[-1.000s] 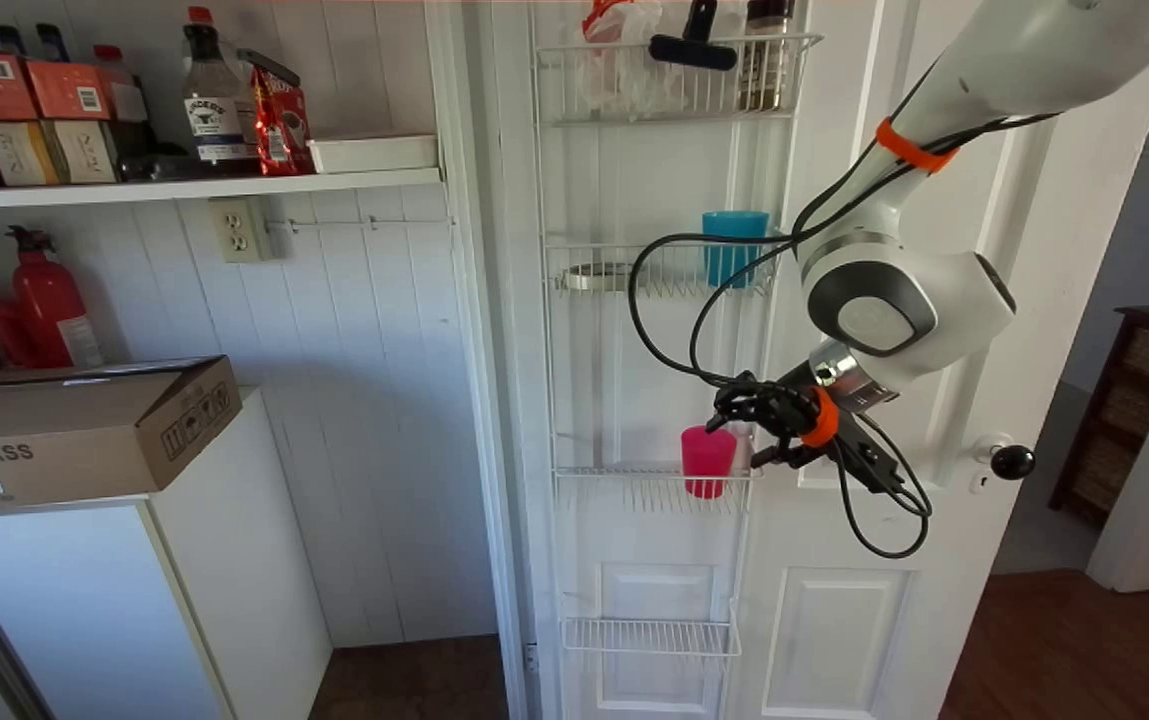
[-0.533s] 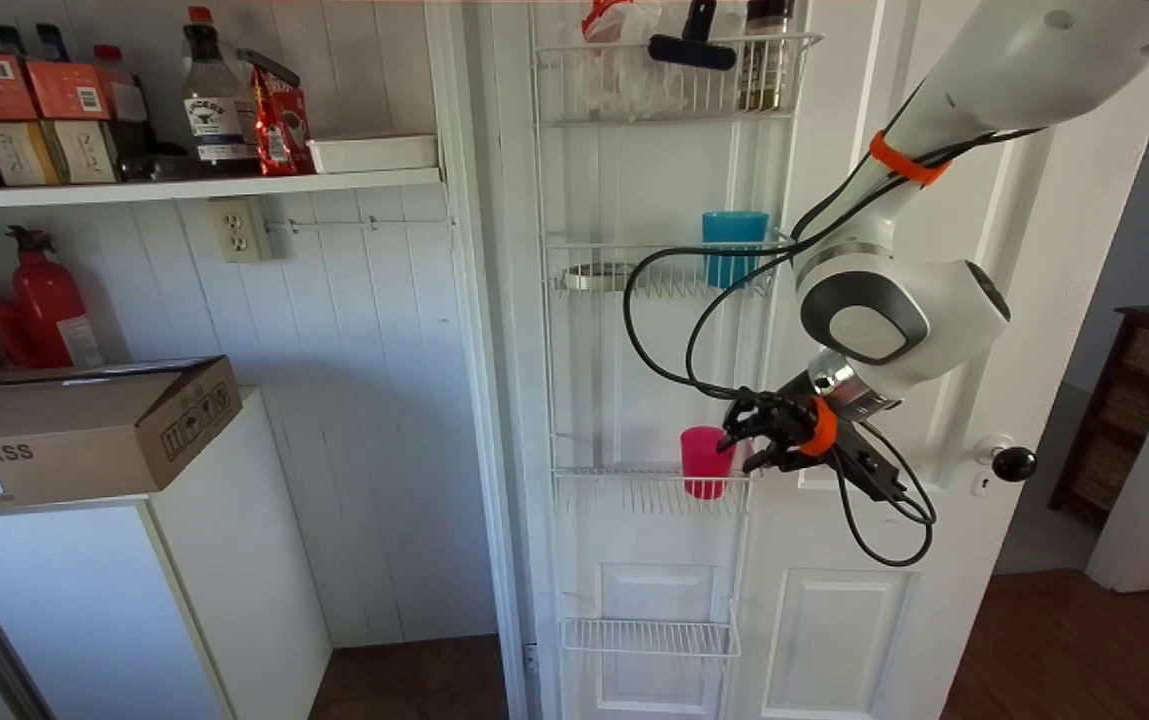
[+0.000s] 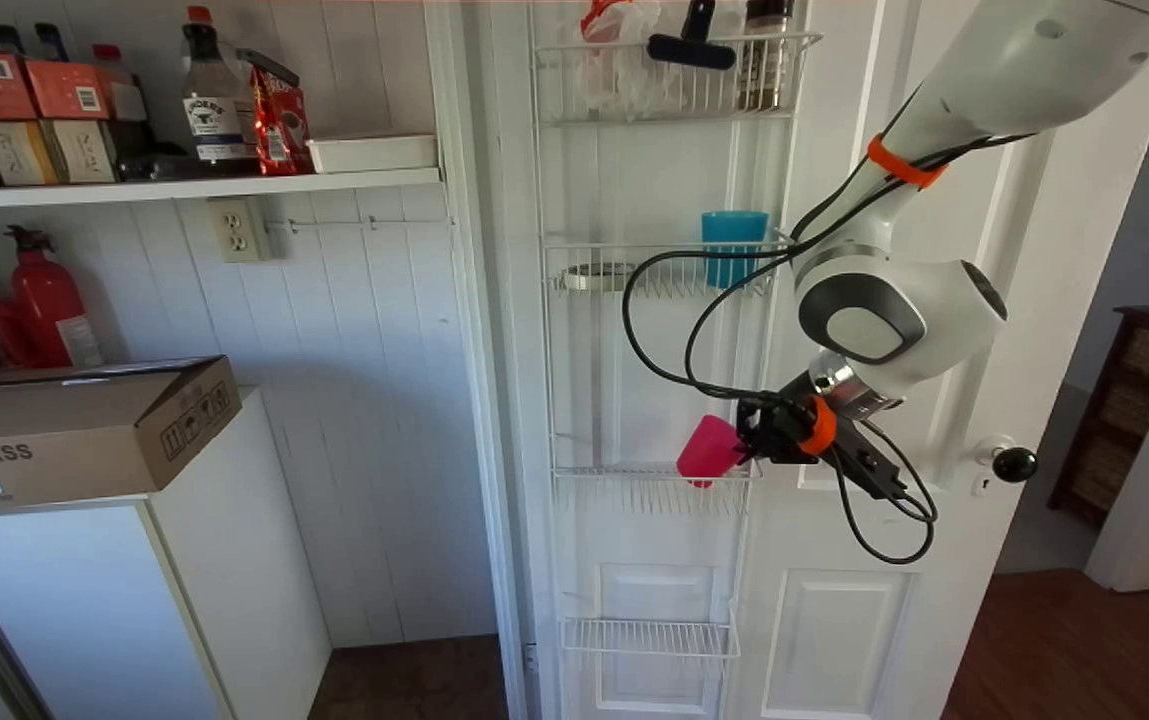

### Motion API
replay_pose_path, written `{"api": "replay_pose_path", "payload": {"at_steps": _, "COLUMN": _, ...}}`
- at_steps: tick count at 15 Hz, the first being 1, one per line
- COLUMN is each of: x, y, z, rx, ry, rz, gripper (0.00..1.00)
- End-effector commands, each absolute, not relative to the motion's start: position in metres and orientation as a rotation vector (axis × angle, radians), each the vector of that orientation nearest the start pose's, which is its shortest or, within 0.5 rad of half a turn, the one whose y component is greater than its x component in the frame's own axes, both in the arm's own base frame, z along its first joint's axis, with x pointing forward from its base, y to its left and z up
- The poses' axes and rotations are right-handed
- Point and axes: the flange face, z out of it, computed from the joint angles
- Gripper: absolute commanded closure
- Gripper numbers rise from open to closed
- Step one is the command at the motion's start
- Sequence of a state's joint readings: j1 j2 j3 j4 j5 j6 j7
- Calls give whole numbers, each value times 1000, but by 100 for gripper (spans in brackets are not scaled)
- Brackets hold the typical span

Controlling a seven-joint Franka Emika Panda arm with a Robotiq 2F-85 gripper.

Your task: Put the pink cup in the blue cup

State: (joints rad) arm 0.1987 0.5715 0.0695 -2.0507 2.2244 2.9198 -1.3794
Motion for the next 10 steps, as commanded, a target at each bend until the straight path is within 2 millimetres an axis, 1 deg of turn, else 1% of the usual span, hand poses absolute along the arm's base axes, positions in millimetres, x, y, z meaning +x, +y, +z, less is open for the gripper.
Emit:
{"api": "replay_pose_path", "payload": {"at_steps": 1, "x": 524, "y": 87, "z": 147, "rx": -2406, "ry": 754, "rz": -578, "gripper": 99}}
{"api": "replay_pose_path", "payload": {"at_steps": 5, "x": 519, "y": 71, "z": 161, "rx": -2330, "ry": 787, "rz": -526, "gripper": 99}}
{"api": "replay_pose_path", "payload": {"at_steps": 7, "x": 516, "y": 61, "z": 170, "rx": -2298, "ry": 780, "rz": -499, "gripper": 99}}
{"api": "replay_pose_path", "payload": {"at_steps": 10, "x": 507, "y": 46, "z": 186, "rx": -2298, "ry": 726, "rz": -447, "gripper": 99}}
